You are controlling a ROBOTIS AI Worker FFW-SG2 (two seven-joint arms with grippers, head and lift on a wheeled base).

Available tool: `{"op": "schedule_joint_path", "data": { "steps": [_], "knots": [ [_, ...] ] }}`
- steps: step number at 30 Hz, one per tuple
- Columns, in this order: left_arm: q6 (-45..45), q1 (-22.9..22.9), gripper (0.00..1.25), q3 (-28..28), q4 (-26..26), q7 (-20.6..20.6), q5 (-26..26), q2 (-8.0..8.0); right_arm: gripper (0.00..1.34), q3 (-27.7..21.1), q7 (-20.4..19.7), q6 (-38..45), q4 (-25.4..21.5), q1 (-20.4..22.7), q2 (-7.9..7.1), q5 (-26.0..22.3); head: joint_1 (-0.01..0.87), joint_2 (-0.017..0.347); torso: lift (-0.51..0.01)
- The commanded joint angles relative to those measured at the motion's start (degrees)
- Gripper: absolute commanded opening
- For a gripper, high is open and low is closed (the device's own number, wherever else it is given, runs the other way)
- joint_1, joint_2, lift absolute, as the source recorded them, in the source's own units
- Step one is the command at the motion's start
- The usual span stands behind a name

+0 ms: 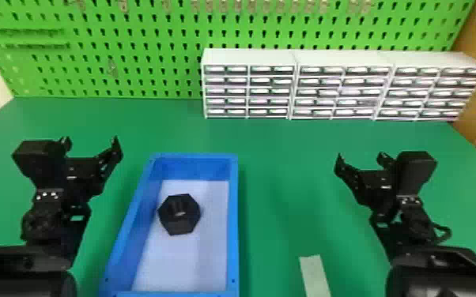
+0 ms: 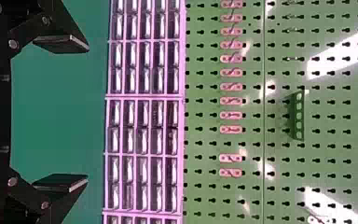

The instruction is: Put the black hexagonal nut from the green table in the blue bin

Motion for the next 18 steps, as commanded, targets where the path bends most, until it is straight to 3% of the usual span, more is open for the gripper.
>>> {"op": "schedule_joint_path", "data": {
  "steps": [1, 18],
  "knots": [
    [0.0, 0.25, 0.95, -0.22, 0.0, 0.0, -0.1, 0.0, 1.04, -0.58, 0.0, 0.0, 0.03, 0.38, 0.05, -0.09, 0.686, 0.052, -0.097],
    [0.0, 0.78, 0.95, -0.22, 0.09, 0.0, -0.36, 0.0, 1.04, -0.75, 0.0, 0.0, 0.38, 0.47, 0.05, -0.53, 0.686, 0.052, -0.097]
  ]
}}
